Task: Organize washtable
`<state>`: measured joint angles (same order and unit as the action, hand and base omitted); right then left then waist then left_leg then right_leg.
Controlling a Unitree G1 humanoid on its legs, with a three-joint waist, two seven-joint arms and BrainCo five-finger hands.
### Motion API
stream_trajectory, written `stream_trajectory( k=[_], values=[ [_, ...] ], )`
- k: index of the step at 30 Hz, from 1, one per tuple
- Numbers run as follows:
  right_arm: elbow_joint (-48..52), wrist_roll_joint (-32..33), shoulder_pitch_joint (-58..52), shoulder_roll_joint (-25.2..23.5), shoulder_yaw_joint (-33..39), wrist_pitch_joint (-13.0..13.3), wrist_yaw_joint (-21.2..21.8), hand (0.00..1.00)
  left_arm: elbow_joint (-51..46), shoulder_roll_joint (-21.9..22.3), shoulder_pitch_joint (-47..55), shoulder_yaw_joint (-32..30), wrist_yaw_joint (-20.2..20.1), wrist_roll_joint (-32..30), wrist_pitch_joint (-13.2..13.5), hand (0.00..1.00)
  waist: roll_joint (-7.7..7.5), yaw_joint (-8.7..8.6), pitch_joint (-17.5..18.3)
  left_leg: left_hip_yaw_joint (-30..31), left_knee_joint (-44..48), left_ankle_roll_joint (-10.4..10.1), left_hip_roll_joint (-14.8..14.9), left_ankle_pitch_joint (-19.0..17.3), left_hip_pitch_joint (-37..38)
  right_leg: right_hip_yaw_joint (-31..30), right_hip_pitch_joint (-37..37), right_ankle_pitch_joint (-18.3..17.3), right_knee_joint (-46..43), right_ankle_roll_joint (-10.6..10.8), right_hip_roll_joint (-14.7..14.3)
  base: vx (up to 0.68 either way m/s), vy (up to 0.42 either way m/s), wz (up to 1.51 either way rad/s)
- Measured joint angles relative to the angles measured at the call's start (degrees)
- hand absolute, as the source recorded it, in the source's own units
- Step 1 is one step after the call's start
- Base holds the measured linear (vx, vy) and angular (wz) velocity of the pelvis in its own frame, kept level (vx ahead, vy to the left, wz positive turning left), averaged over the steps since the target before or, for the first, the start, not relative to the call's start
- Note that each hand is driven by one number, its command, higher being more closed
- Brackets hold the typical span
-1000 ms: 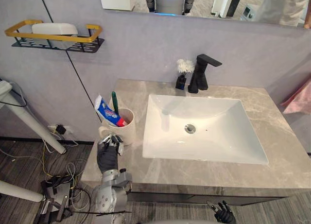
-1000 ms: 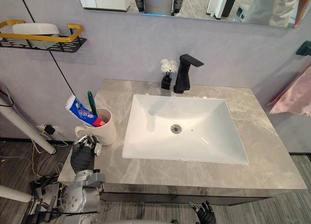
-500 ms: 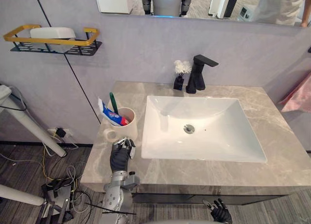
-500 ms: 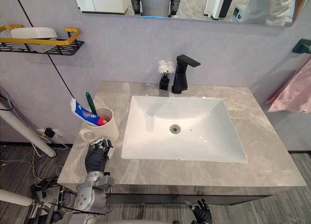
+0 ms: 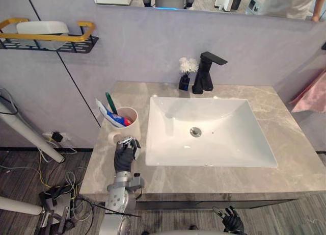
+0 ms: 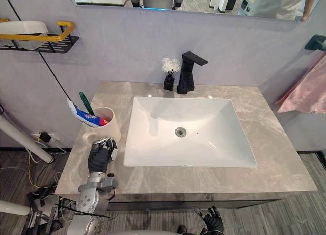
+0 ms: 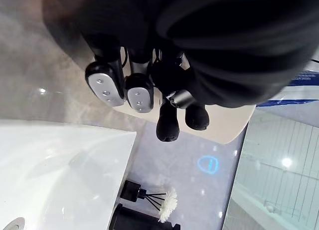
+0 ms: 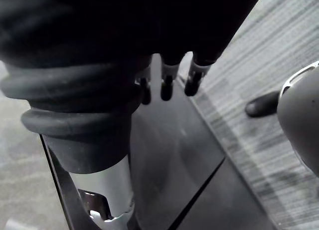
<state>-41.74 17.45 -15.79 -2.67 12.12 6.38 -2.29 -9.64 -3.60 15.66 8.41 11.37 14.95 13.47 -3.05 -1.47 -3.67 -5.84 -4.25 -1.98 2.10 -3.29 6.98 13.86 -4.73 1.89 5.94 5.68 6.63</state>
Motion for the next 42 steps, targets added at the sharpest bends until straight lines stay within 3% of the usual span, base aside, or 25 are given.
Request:
stream_trajectory(
  k=[3, 29, 37, 42],
  values=[
    [-0.05, -0.05, 0.87, 0.01, 0.49, -0.02, 0.1, 0.0, 0.28, -0.29, -1.07, -1.0, 0.02, -0.01, -0.06, 1.0, 0.19, -0.76, -0.56, -0.05, 0.0, 0.0, 0.0, -0.02, -0.15, -0.09, 0.19, 0.02, 0.0, -0.01, -0.01, 0.0, -0.006, -0.02],
    [0.31, -1.33, 2.86, 1.53, 4.1, -0.26, 1.49, 0.0, 4.35, -4.14, -8.07, -6.73, -0.15, -4.3, -0.65, 1.0, 1.0, -1.57, -2.12, -3.1, 0.22, -0.01, 0.6, -0.1, -1.49, -3.3, 3.1, 1.06, 0.03, -0.4, -0.8, -0.03, -0.024, -0.06],
    [0.39, -1.8, 2.8, 2.02, 5.2, -0.29, 2.38, 0.0, 5.98, -6.37, -9.71, -8.6, -0.17, -4.39, -0.68, 1.0, 1.55, -1.71, -2.4, -4.31, 0.27, -0.08, 0.83, -0.14, -1.8, -4.55, 4.08, 1.52, 0.04, -0.68, -1.18, -0.04, -0.024, -0.08],
    [0.44, -1.82, 2.79, 2.1, 5.42, -0.3, 2.55, 0.0, 7.65, -8.47, -11.19, -9.11, -0.19, -4.63, -0.73, 1.0, 1.67, -2.66, -2.47, -4.55, 0.29, -0.09, 0.86, -0.14, -1.84, -4.8, 4.28, 1.58, 0.04, -0.68, -1.49, -0.04, -0.034, -0.02]
  ],
)
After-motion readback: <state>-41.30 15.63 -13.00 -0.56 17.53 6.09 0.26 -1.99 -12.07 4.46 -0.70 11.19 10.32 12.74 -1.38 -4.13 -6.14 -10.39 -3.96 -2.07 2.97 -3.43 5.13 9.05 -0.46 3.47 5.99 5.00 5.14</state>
